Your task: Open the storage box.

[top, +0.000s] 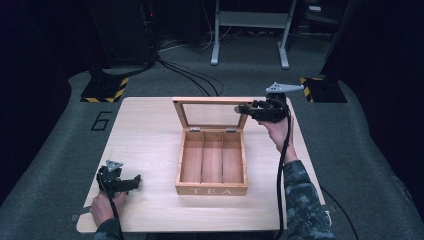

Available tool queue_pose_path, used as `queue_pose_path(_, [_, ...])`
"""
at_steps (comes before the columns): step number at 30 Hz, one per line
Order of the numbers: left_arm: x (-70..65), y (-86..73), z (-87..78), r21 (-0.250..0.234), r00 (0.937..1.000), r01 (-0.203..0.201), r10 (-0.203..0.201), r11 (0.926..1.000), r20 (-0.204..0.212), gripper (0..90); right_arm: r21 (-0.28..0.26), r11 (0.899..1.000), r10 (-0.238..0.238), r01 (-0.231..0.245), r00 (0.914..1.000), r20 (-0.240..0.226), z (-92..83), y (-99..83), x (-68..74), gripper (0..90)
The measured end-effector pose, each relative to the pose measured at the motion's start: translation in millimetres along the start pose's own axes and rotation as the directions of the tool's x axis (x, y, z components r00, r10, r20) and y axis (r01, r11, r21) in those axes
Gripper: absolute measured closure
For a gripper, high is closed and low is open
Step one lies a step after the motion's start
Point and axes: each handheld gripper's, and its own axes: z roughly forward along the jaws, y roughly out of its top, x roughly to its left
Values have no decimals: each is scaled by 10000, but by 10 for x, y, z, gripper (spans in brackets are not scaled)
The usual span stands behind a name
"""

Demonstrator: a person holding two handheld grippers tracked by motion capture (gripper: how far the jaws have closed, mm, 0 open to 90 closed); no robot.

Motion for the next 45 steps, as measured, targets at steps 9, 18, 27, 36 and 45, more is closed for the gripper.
queue_pose_path(9, [0, 0, 0, -1, 10000, 2, -2, 10000, 1, 0, -7, 10000, -4, 4, 10000, 0, 0, -1, 0, 537])
queue_pose_path(18, [0, 1, 0, 1, 10000, 4, -4, 10000, 0, 1, 4, 10000, -14, 14, 10000, -24, 0, 0, -2, 538])
queue_pose_path(27, [0, 1, 0, 0, 10000, 5, -5, 10000, 0, 0, 26, 10000, 1, -1, 10000, -52, -3, 0, -4, 538])
queue_pose_path(36, [0, 1, 0, 0, 10000, 3, -3, 10000, -1, 1, 27, 10000, 42, -42, 10000, -79, -8, -7, 1, 536])
queue_pose_path(45, [0, 1, 0, -1, 10000, 4, -4, 10000, 1, 1, 8, 10000, 2, -2, 9999, -116, -33, -50, 36, 530])
